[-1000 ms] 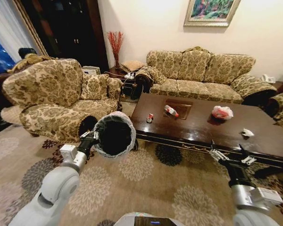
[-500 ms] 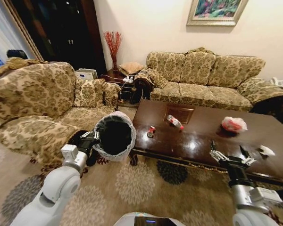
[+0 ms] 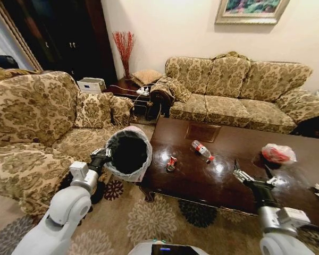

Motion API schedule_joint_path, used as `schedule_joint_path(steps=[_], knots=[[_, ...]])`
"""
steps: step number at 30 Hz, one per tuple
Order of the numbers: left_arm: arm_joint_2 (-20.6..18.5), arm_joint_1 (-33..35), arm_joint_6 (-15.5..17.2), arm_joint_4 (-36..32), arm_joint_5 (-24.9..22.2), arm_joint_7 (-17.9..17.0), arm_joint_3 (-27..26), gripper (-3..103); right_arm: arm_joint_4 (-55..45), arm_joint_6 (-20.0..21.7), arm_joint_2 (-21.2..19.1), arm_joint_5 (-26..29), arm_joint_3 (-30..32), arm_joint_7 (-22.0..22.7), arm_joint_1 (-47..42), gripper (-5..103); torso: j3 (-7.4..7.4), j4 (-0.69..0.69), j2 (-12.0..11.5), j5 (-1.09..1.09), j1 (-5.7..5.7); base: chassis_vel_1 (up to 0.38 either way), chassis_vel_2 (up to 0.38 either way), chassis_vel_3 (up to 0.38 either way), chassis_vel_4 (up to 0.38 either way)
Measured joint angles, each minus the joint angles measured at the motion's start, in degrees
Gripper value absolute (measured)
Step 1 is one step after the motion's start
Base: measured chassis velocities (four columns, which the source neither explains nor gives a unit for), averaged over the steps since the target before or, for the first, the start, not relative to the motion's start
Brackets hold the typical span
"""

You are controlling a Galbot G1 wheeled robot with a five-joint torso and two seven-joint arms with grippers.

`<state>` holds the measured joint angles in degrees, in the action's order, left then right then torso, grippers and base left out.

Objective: Move to the front of the table and place the trash on the table into the trash bin.

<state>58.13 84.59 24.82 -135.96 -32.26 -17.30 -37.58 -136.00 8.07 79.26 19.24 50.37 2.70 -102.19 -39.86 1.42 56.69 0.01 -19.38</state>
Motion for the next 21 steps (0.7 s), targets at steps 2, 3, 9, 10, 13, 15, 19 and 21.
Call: schedule_joint_path(steps=[2, 3, 9, 10, 13, 15, 19, 21], knots=[[0.4, 0.3, -0.2, 0.1, 0.4, -0.1, 0.0, 4, 3.4, 0.7, -2.3, 3.1, -1.4, -0.9, 1.3, 100, -0.01, 0.0, 0.0, -0.01, -0.01, 0.061, -0.027, -0.031, 0.085], [0.4, 0.3, -0.2, 0.1, 0.4, -0.1, 0.0, 4, 3.4, 0.7, -2.3, 3.1, -1.4, -0.9, 1.3, 100, -0.01, 0.0, 0.0, -0.01, -0.01, 0.061, -0.023, -0.042, 0.073], [-0.1, -0.3, -0.8, 2.8, 0.5, -0.3, -0.1, 4, 16.0, 2.0, -11.4, 11.3, -5.3, -2.7, 9.9, 100, -0.07, 0.0, -0.1, -0.04, -0.16, 0.0, 0.0, 0.0, 0.0], [-0.1, -0.3, -0.8, 2.8, 0.5, -0.3, -0.1, 4, 16.0, 2.0, -11.4, 11.3, -5.3, -2.7, 9.9, 100, -0.07, 0.0, -0.1, -0.04, -0.16, 0.0, 0.0, 0.0, 0.0], [-1.8, -2.1, -0.8, 4.8, -0.3, -0.3, 0.4, 4, 21.1, 2.1, -15.2, 12.5, -8.5, -3.5, 14.8, 100, -0.05, -0.03, -0.1, -0.02, -0.13, 0.0, 0.0, 0.0, 0.0], [-2.2, -2.4, -0.9, 5.4, -0.5, -0.2, 0.6, 4, 22.2, 2.1, -16.0, 12.7, -10.5, -3.3, 16.4, 100, -0.04, -0.02, -0.1, -0.02, -0.11, 0.0, 0.0, 0.0, 0.0], [-3.3, -3.6, -1.0, 7.3, -0.6, 0.2, 1.8, 4, 24.2, 2.4, -16.6, 12.8, -16.6, -0.5, 19.3, 100, -0.04, -0.02, -0.1, 0.01, -0.09, 0.0, 0.0, 0.0, 0.0], [-3.3, -3.5, -1.1, 7.5, -0.7, 0.5, 1.8, 4, 25.0, 2.5, -16.4, 12.7, -18.6, 0.5, 20.2, 100, -0.04, -0.02, -0.1, 0.02, -0.09, 0.0, 0.0, 0.0, 0.0]])
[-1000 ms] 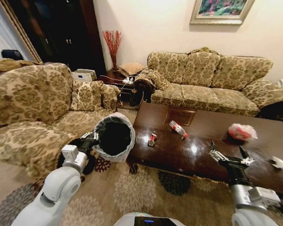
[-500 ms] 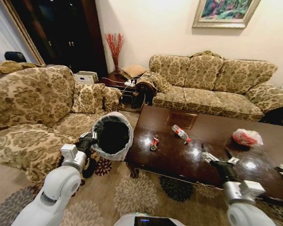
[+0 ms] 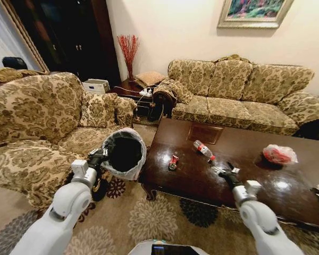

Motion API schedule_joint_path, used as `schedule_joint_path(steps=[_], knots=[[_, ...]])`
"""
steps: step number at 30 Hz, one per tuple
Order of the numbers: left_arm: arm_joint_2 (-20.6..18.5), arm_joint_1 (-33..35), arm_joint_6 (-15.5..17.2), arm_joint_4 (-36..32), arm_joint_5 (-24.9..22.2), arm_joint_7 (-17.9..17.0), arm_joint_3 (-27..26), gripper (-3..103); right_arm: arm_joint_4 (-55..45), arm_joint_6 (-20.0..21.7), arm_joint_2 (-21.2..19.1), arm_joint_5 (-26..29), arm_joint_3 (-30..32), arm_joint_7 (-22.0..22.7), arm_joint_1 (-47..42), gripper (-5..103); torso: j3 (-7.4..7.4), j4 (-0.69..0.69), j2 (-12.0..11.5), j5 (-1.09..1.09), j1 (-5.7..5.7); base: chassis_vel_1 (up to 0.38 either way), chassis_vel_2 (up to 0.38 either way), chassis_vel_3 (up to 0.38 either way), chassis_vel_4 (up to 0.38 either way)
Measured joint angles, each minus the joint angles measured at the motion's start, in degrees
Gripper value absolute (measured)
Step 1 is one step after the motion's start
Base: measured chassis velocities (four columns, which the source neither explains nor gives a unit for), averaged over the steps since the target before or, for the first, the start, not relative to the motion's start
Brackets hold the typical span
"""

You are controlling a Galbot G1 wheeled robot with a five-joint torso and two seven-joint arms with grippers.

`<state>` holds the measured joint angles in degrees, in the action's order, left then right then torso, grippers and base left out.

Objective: Move to the front of the table and place the trash on the table into the trash bin.

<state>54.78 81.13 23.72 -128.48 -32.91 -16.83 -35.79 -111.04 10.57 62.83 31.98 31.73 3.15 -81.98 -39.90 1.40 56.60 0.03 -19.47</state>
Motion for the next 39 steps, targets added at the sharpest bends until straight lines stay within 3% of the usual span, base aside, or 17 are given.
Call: schedule_joint_path(steps=[6, 9, 14, 21, 30, 34, 35, 37, 39], knots=[[0.4, 1.1, -1.4, 0.5, 0.2, 0.2, -1.2, 4, 10.1, -1.1, 2.6, 0.9, -15.7, 5.0, 10.6, 100, 0.01, 0.02, 0.0, -0.02, 0.0, 0.0, 0.0, 0.0, 0.0], [0.5, 0.8, -1.4, 0.6, 0.2, 0.1, -1.1, 4, 12.2, -1.7, 3.2, 1.9, -18.5, 5.8, 13.1, 100, 0.01, 0.01, 0.0, -0.01, 0.0, 0.0, 0.0, 0.0, 0.0], [-0.2, 0.7, -1.3, 0.1, 0.1, 0.1, -0.6, 4, 18.8, -1.5, 6.4, 3.4, -26.3, 12.3, 22.0, 100, 0.0, 0.02, 0.0, -0.03, -0.01, 0.0, 0.0, 0.0, 0.0], [0.4, 0.5, -1.3, 1.0, 0.3, 0.1, -0.6, 4, 26.8, -0.3, 9.6, 7.4, -29.7, 14.8, 27.8, 100, 0.01, 0.02, 0.0, -0.01, -0.01, 0.0, 0.0, 0.0, 0.0], [1.0, 0.4, -1.4, 1.0, 0.4, 0.3, -0.8, 4, 30.0, 0.0, 12.1, 9.9, -31.2, 14.9, 30.7, 102, 0.02, 0.01, 0.0, -0.03, 0.0, 0.0, 0.0, 0.0, 0.0], [1.0, 0.4, -1.5, 0.8, 0.4, 0.3, -1.0, 4, 30.4, 0.4, 12.6, 10.2, -31.5, 15.7, 30.7, 96, 0.02, 0.01, 0.0, -0.03, 0.0, 0.0, 0.0, 0.0, 0.0], [1.0, 0.5, -1.5, 0.8, 0.4, 0.3, -1.1, 4, 30.5, 1.0, 12.9, 10.4, -31.5, 16.6, 30.4, 86, 0.02, 0.01, 0.0, -0.03, 0.0, 0.0, 0.0, 0.0, 0.0], [1.1, 0.5, -1.5, 0.8, 0.4, 0.3, -1.1, 4, 30.5, 1.5, 13.0, 11.0, -31.5, 17.4, 30.3, 86, 0.02, 0.0, 0.0, -0.03, 0.0, 0.0, 0.0, 0.0, 0.0], [1.3, 0.5, -1.5, 0.5, 0.4, 0.3, -1.0, 4, 30.1, 2.9, 13.3, 12.3, -31.1, 18.8, 30.1, 76, 0.02, 0.01, 0.0, -0.02, 0.01, 0.0, 0.0, 0.0, 0.0]])
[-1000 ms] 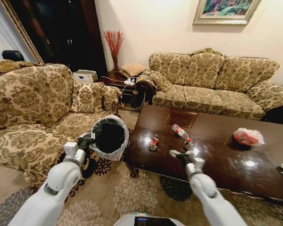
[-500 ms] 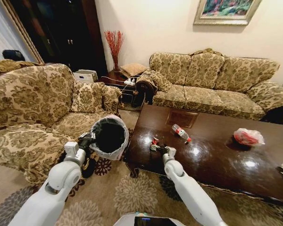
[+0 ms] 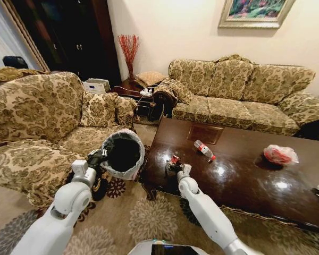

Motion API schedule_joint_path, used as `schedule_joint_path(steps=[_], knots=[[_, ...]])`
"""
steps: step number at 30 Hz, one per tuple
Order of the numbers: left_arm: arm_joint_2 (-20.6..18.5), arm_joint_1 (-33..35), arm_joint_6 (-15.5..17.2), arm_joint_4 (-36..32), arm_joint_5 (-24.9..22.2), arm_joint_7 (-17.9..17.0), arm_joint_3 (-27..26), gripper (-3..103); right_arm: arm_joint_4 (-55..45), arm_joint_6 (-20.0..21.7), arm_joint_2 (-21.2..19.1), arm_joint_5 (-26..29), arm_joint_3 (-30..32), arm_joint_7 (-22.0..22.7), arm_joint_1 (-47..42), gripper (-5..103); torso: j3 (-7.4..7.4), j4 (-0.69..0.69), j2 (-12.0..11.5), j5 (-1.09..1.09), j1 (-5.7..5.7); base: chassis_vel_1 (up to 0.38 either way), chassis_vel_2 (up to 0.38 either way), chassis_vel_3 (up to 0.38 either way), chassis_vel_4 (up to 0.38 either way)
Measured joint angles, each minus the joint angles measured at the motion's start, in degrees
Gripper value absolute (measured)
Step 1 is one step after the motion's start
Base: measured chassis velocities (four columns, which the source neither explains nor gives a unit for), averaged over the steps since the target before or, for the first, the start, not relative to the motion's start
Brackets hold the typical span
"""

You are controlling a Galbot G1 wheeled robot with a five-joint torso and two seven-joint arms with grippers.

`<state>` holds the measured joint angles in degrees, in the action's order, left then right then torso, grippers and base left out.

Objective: Move to the front of the table and place the trash on the table into the trash bin.

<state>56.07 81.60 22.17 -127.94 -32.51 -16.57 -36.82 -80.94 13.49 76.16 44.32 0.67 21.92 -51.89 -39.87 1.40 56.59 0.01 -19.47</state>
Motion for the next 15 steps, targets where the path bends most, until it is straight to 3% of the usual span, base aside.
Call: schedule_joint_path(steps=[3, 6, 15], knots=[[0.0, 0.0, 0.0, -0.4, 0.0, 0.0, 0.1, 4, -0.6, 0.3, -0.3, 0.1, 0.1, 0.2, -0.4, 60, 0.0, 0.0, 0.0, -0.01, 0.0, 0.0, 0.0, 0.0, 0.0], [-0.1, 0.0, 0.0, -0.6, 0.0, 0.0, 0.1, 4, -1.3, 0.4, -0.7, 0.1, 0.3, 0.2, -0.9, 53, 0.0, 0.0, 0.0, -0.01, 0.0, 0.0, 0.0, 0.0, 0.0], [-0.6, 0.0, 0.0, -1.0, -0.1, -0.1, 0.0, 4, -3.8, -0.1, -1.5, -1.0, 1.1, 0.7, -2.3, 50, 0.0, 0.01, 0.0, -0.02, 0.0, 0.0, 0.0, 0.0, 0.0]])
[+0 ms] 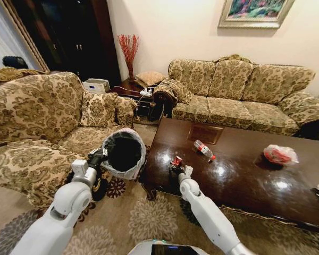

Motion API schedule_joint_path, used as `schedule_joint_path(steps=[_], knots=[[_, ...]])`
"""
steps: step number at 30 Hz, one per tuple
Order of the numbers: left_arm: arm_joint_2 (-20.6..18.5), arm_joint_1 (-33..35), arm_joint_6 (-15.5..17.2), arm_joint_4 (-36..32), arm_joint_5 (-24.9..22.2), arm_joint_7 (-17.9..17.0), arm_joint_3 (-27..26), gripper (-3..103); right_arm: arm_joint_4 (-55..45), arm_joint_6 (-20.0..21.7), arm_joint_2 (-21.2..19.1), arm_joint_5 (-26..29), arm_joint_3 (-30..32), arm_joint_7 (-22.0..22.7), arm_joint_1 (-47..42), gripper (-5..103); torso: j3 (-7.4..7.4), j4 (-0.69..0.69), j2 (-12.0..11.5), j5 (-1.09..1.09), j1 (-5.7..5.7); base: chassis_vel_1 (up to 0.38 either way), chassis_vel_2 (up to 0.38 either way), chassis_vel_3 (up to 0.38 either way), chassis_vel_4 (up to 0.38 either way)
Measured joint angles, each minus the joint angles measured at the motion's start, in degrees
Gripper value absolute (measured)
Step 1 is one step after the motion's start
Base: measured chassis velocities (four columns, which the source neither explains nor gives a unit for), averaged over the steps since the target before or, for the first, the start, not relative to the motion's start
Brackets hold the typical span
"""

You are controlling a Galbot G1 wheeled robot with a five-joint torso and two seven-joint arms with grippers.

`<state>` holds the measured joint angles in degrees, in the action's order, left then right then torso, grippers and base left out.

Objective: Move to the front of the table and place the trash on the table into the trash bin.

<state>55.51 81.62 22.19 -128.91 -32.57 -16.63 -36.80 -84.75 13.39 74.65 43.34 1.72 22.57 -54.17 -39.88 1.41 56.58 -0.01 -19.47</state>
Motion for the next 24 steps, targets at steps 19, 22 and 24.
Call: schedule_joint_path(steps=[19, 22, 24], knots=[[-11.4, -14.8, 6.1, 7.3, -13.2, 1.5, 11.5, 4, -34.0, 0.1, -29.7, 16.1, 14.8, -13.6, -3.0, 50, 0.0, -0.01, 0.0, 0.03, 0.0, 0.0, 0.0, 0.0, 0.0], [-13.9, -22.9, 7.3, 9.9, -16.7, 1.2, 16.4, 4, -36.7, 0.9, -32.9, 20.1, 16.2, -16.6, -1.8, 50, 0.0, -0.03, 0.0, -0.02, 0.0, 0.0, 0.0, 0.0, 0.0], [-14.9, -33.4, 7.7, 13.6, -18.7, 1.1, 24.8, 4, -39.5, 2.2, -35.2, 25.9, 14.9, -16.8, 2.9, 50, 0.0, -0.02, 0.0, -0.05, 0.0, 0.0, 0.0, 0.0, 0.0]])
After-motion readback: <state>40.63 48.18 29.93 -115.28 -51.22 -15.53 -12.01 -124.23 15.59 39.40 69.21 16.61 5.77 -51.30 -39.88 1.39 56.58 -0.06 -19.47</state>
